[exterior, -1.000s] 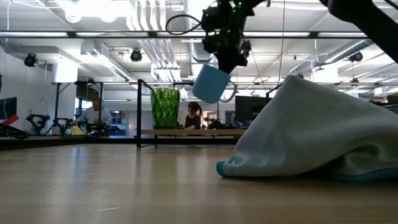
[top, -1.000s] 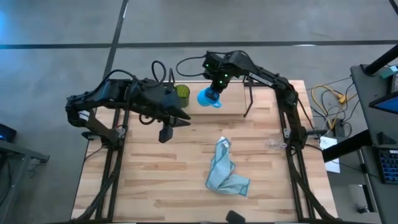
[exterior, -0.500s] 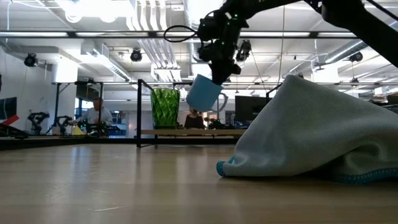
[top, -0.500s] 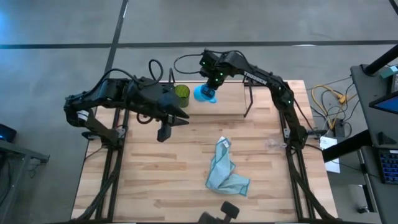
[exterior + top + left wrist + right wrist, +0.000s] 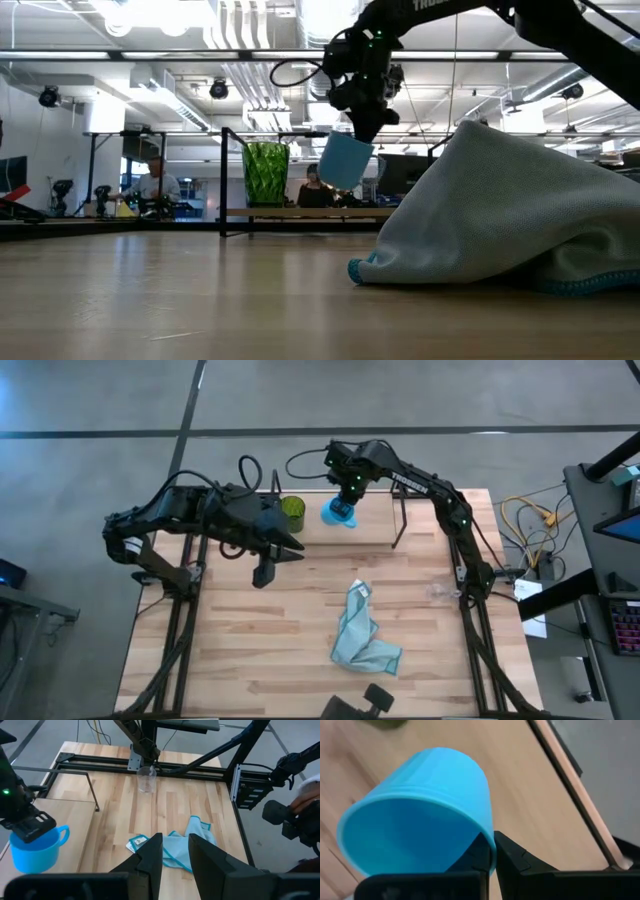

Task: Stack small to large cups/mugs on shelf
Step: Put the blue mug on the shelf

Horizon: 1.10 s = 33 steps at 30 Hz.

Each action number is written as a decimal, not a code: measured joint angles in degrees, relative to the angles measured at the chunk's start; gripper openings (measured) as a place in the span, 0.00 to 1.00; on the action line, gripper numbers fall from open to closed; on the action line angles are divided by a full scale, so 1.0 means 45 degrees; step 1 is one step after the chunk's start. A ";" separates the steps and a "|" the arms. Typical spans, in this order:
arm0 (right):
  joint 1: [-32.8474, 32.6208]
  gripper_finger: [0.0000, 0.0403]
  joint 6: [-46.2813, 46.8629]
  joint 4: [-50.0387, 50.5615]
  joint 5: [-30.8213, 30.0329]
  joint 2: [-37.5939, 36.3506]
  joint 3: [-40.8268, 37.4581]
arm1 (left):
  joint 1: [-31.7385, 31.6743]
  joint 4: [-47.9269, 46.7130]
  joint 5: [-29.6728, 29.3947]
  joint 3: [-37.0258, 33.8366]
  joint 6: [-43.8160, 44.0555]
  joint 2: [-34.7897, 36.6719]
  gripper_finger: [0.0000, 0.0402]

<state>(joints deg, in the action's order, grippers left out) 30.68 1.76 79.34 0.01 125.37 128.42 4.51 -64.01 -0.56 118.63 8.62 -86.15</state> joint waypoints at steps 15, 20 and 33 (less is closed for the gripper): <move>0.0005 0.02 0.0039 0.0088 0.0375 0.0055 -0.0232 | 0.0000 0.0005 0.0003 0.0000 -0.0001 -0.0005 0.20; 0.0005 0.02 0.0183 0.0165 0.0426 0.0055 -0.0458 | 0.0000 0.0010 0.0005 0.0000 0.0000 -0.0010 0.20; 0.0005 0.02 0.0426 0.0099 0.0326 0.0055 -0.0654 | 0.0000 0.0010 0.0005 0.0000 0.0000 -0.0015 0.20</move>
<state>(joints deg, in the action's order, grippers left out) 30.70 3.68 79.79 1.48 125.62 125.47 4.51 -63.96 -0.54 118.63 8.62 -86.21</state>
